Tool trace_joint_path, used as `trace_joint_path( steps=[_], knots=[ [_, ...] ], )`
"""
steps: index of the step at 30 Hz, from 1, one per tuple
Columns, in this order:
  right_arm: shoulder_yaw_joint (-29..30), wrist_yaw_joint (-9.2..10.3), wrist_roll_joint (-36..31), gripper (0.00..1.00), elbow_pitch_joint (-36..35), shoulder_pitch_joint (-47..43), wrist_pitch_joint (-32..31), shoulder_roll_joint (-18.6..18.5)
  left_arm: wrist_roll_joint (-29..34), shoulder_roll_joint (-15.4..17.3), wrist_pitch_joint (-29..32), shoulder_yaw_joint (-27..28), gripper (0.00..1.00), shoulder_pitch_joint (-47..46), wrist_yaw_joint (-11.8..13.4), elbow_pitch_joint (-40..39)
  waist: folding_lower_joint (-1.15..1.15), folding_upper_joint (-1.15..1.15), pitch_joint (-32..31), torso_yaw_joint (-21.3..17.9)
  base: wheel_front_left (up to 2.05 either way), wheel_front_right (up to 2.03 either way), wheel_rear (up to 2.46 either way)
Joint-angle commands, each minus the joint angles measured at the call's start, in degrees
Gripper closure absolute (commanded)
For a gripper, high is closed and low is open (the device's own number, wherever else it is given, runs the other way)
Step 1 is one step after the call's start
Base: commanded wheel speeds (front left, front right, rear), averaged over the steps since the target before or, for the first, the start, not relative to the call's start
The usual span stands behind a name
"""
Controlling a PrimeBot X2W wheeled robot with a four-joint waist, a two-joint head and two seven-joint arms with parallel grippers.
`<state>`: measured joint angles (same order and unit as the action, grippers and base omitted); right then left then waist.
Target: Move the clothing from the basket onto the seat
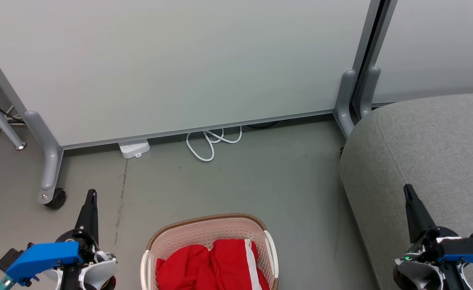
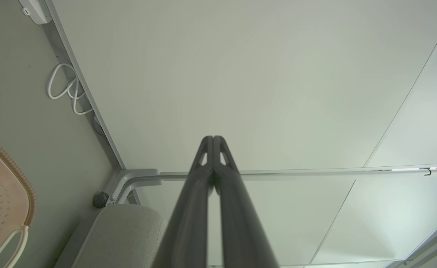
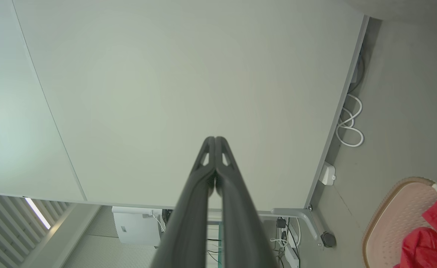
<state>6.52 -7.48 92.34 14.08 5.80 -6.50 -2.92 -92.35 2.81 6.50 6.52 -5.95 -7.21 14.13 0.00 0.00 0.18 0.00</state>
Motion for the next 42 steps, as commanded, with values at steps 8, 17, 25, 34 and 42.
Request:
trace_joint_path(
  steps=[8,17,25,34,42],
  knots=[
    [0.0,-0.02,0.2,1.00,-0.2,0.8,-0.2,0.1,-0.2,0.1,0.2,0.1,1.00,-0.5,-0.5,-0.2,0.00,0.00,0.0,0.0,0.00,0.00,0.00],
    [0.0,-0.02,0.2,1.00,-0.2,0.8,-0.2,0.1,-0.2,0.1,0.2,0.1,1.00,-0.5,-0.5,-0.2,0.00,0.00,0.0,0.0,0.00,0.00,0.00],
    [-0.1,0.09,0.0,0.00,1.8,-1.4,0.1,0.2,0.0,-0.4,-0.1,-0.1,0.00,1.8,0.1,1.7,0.00,0.00,0.0,0.0,0.00,0.00,0.00],
    [-0.2,0.07,-4.3,0.00,1.3,-1.1,2.7,0.2,3.4,-0.4,-2.6,-0.8,0.00,1.0,0.1,1.5,0.00,0.00,0.1,0.1,0.00,0.00,0.00],
    [-0.7,0.06,-12.5,0.00,-0.2,-0.6,4.8,0.2,12.2,-0.3,-4.8,-0.6,0.00,0.2,0.0,0.1,0.00,0.00,0.3,0.2,0.00,0.00,0.00]
  ],
)
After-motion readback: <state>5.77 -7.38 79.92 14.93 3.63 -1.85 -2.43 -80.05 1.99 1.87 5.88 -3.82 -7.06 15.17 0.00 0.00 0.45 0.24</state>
